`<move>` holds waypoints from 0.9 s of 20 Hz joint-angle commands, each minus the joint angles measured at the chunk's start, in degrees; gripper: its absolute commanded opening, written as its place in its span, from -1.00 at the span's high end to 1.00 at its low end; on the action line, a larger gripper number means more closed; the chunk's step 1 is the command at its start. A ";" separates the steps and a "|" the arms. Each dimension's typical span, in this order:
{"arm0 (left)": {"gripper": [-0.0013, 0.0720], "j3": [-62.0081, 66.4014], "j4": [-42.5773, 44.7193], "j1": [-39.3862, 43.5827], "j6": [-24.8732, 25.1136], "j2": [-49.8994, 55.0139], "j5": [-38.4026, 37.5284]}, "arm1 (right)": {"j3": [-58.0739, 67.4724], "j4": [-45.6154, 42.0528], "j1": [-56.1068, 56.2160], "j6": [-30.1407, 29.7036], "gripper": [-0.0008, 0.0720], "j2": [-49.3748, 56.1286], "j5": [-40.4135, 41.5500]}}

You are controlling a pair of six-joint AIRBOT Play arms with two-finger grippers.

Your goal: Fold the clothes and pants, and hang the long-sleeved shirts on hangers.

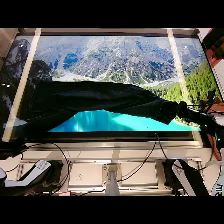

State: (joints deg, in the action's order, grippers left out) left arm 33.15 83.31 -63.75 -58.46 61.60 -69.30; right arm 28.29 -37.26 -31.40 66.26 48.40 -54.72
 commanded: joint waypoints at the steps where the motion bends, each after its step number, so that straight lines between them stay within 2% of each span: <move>1: 0.30 -0.15 -1.60 -1.84 3.06 0.07 -1.44 | 0.04 -0.96 0.00 0.02 0.83 -0.02 0.37; 4: 0.28 -0.15 -6.05 -1.84 4.07 0.09 1.86 | 0.04 -0.94 0.00 0.02 0.83 -0.02 0.35; 6: -0.06 -0.15 -9.11 -1.84 4.07 0.09 4.28 | 0.04 -0.92 0.00 0.04 0.83 -0.02 0.28; 11: -0.08 -0.17 -14.45 -1.81 4.09 2.91 5.86 | 0.04 -0.92 0.00 0.04 0.83 -0.02 0.28; 13: -0.24 -0.17 -17.68 -1.81 5.99 5.64 4.26 | 0.04 -0.90 0.00 0.07 0.83 -0.02 0.28; 18: -0.24 -0.04 -21.70 -1.84 9.05 8.26 3.50 | 0.04 -0.90 0.00 0.04 0.83 -0.02 0.28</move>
State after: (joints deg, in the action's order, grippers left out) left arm 33.06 63.48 -65.56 -51.03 68.60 -66.00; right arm 28.29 -38.20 -31.40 66.28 48.40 -54.39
